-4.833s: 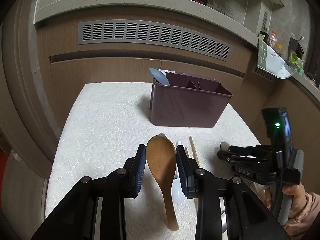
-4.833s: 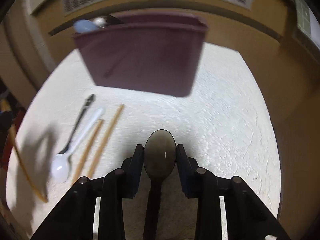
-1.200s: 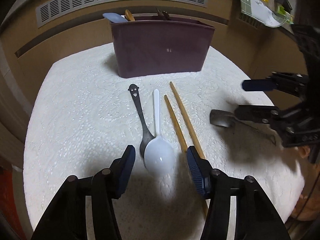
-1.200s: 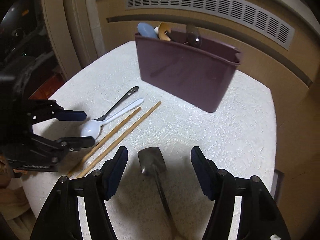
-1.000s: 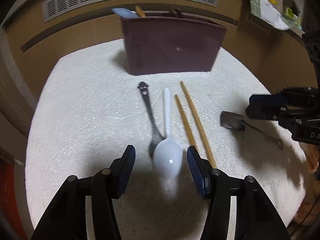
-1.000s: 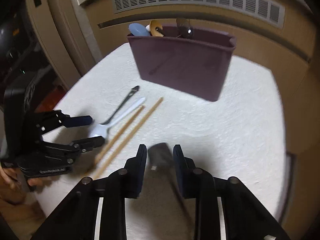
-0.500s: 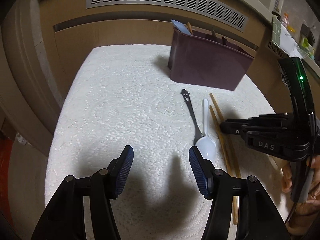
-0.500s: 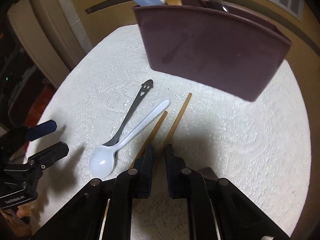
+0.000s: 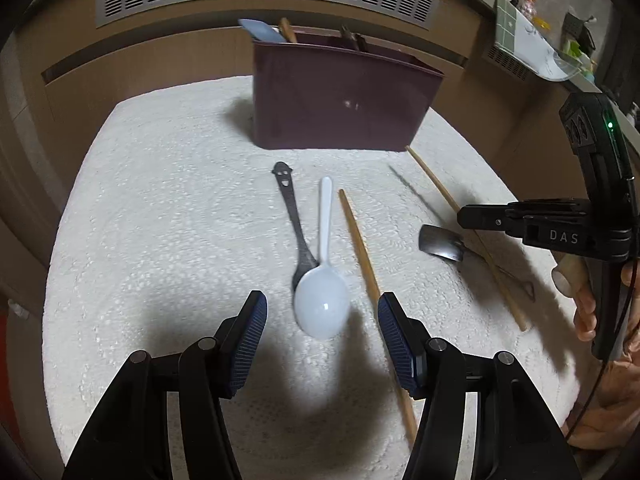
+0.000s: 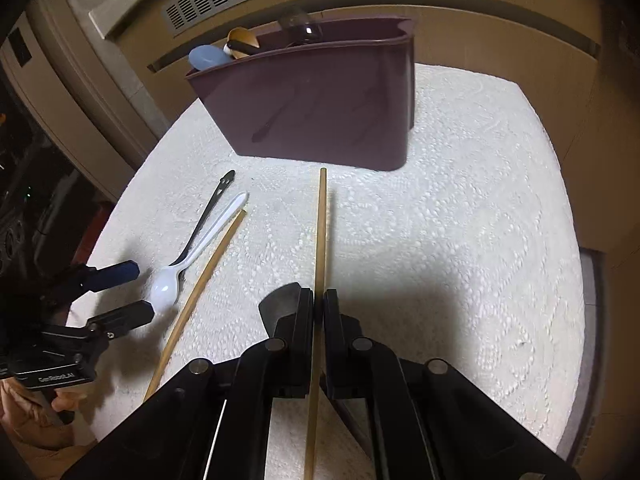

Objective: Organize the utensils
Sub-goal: 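Release the spatula and grasp a wooden chopstick with the right tool, then grasp the black spatula with the left tool while the right tool holds the chopstick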

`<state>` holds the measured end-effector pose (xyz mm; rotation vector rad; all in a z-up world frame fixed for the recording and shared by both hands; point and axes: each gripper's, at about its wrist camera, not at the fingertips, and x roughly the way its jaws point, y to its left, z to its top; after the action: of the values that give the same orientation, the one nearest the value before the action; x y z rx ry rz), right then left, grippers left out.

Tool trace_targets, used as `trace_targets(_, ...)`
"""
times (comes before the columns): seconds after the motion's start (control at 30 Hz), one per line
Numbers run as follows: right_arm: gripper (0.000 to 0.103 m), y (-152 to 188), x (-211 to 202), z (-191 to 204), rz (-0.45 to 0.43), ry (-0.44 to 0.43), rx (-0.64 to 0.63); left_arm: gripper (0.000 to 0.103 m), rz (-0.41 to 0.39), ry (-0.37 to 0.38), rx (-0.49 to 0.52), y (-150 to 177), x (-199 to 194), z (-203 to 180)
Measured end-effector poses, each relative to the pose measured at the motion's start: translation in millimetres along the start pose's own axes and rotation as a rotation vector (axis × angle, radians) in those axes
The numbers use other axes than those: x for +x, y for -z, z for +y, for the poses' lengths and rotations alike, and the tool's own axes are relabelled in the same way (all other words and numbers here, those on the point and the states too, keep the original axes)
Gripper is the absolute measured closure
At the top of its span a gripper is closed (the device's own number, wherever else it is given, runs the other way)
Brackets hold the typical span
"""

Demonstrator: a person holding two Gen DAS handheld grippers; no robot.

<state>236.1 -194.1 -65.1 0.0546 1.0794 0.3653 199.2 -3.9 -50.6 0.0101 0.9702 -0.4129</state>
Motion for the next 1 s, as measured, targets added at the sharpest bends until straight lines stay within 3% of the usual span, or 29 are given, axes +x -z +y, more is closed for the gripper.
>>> trace_targets(0.13,0.099,1,-5,-15,0.005,-0.028,0.027,0.044,0.011,0.001,0.013,1,2,-8)
trace_targets(0.4,0.099,9,-2,-29,0.031,0.033,0.009,0.044,0.026,0.037,0.056,4,0,-25)
trace_targets(0.53,0.093,19,-13,-28,0.022,0.041,-0.039,0.044,0.035,0.019,0.065,6,3,-30)
trace_targets(0.6,0.072,25,-18,-27,0.023,0.054,-0.073,0.044,0.038,0.006,0.059,6,4,-28)
trace_targets(0.67,0.058,35,-20,-22,0.017,0.119,-0.11,0.044,0.038,-0.009,0.044,6,5,-24)
trace_targets(0.73,0.055,45,-18,-18,0.02,0.187,-0.148,0.044,0.04,-0.008,0.026,7,6,-21)
trace_targets(0.83,0.049,54,-20,-14,0.014,0.21,-0.141,0.044,0.037,-0.006,0.014,10,4,-19)
trace_targets(0.9,0.04,59,-22,-7,0.03,0.134,-0.126,0.044,0.038,-0.011,0.01,10,3,-18)
trace_targets(1.0,0.037,62,-27,2,0.037,-0.011,-0.103,0.044,0.043,0.013,-0.006,9,1,-21)
